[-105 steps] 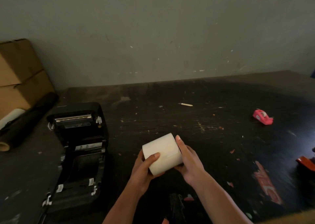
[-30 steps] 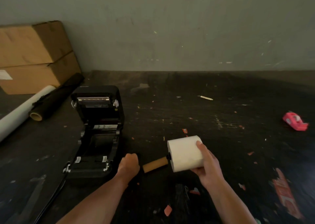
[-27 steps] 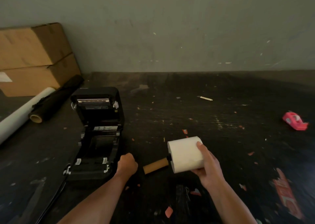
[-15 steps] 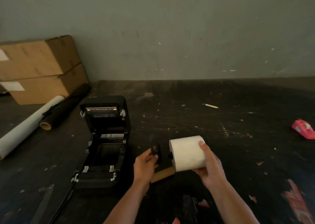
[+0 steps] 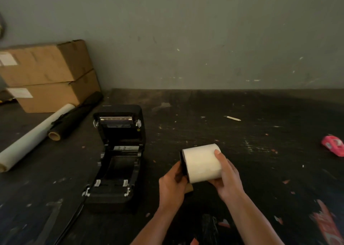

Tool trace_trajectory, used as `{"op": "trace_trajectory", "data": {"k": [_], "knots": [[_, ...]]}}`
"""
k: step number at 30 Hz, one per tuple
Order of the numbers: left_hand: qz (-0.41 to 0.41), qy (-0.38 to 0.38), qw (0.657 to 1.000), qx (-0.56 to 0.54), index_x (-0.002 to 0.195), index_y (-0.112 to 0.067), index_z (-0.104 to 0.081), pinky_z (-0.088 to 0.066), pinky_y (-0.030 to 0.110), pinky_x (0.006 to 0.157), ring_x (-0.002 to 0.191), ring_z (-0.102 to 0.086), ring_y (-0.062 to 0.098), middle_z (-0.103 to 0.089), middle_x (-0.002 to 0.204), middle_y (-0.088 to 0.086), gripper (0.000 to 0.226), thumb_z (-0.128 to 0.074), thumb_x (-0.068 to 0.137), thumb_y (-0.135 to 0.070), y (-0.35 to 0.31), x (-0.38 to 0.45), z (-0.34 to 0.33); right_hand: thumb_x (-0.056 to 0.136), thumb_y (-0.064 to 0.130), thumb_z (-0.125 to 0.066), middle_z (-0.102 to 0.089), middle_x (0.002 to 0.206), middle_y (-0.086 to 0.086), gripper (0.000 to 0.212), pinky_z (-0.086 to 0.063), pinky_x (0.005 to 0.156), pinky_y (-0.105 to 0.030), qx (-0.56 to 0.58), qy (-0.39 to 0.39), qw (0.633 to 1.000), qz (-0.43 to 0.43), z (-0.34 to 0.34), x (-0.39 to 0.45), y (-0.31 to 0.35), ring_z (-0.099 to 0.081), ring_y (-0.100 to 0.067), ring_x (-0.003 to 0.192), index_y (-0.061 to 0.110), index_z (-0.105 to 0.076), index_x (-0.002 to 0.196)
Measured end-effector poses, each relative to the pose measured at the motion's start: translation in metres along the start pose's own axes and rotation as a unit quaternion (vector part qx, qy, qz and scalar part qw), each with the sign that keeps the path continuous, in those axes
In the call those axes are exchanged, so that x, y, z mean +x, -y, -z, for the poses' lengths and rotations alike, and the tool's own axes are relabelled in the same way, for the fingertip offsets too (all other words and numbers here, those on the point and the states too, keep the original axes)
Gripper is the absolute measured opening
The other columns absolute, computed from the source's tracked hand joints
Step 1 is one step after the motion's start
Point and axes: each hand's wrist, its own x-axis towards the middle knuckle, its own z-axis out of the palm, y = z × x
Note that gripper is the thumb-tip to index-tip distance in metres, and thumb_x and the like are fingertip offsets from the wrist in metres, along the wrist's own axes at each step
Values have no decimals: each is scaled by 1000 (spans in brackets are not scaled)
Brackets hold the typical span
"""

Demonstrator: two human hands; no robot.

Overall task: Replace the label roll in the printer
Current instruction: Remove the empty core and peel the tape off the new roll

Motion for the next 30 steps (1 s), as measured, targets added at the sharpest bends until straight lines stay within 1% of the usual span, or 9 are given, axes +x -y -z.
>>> {"op": "trace_trajectory", "data": {"k": [3, 7, 12, 15, 18, 21, 24, 27, 30], "knots": [[-13, 16, 1000, -3, 117, -39, -56, -46, 2, 61, 87, -61, -17, -65, 91, -29, 55, -62, 83, 4, -2, -1, 2, 53, 37, -80, -56, 118, -11, 103, -52, 83, -53, 2, -7, 1000, 0, 0, -1, 1, -56, -30, 103, 21, -36, 144], [-2, 40, 999, -3, 123, -36, -56, -48, 4, 62, 89, -61, -15, -65, 96, -23, 48, -60, 88, -4, -4, 0, 3, 57, 37, -80, -56, 117, -10, 99, -51, 71, -47, -2, -10, 1000, 2, 1, -1, 2, -57, -29, 102, 22, -36, 144], [28, 50, 998, 32, 133, -31, -53, -52, 12, 64, 84, -64, -6, -67, 102, -12, 43, -50, 95, -10, -6, 0, -3, 49, 40, -80, -54, 124, -11, 110, -52, 76, -47, -8, -19, 1000, 15, 2, 0, -2, -56, -30, 106, 21, -32, 147], [30, 84, 994, 60, 141, -33, -40, -49, 9, 66, 85, -57, -18, -61, 111, -15, 51, -49, 96, -11, -7, -3, -5, 59, 38, -80, -56, 118, -9, 102, -52, 72, -45, -12, -19, 999, 28, 3, 2, -3, -57, -28, 103, 21, -32, 147], [48, 99, 993, 41, 138, -39, -41, -47, 9, 66, 86, -54, -21, -58, 105, -23, 51, -48, 95, -12, -9, -1, -4, 67, 35, -79, -57, 116, -8, 94, -52, 73, -44, -10, -15, 999, 34, 5, 4, -5, -58, -26, 102, 20, -32, 147], [65, 98, 993, 21, 132, -47, -44, -46, 10, 63, 86, -55, -21, -59, 99, -27, 50, -48, 95, -14, -9, 0, -4, 64, 35, -79, -56, 120, -9, 99, -53, 79, -46, -7, -13, 999, 42, 4, 4, -7, -58, -26, 104, 20, -29, 148], [86, 85, 992, -23, 126, -52, -46, -51, 12, 68, 95, -60, -10, -63, 106, -23, 51, -47, 95, -12, -11, 1, -2, 54, 41, -79, -57, 120, -8, 107, -53, 84, -46, -15, -3, 998, 59, 1, 3, -8, -58, -26, 105, 21, -31, 147], [140, 61, 982, -109, 123, -47, -54, -56, 27, 77, 104, -63, 9, -66, 114, -12, 42, -46, 97, -15, -17, 5, 0, 50, 41, -80, -57, 120, -7, 106, -53, 81, -43, -15, 4, 998, 68, -3, 3, -8, -58, -25, 106, 22, -35, 144], [221, 7, 955, -200, 105, -43, -63, -56, 29, 70, 101, -65, 15, -69, 111, -5, 26, -50, 97, -22, -22, 10, 3, 49, 37, -81, -56, 121, -8, 109, -52, 81, -43, -1, -5, 998, 60, -6, 4, -8, -58, -25, 105, 23, -32, 146]]}}
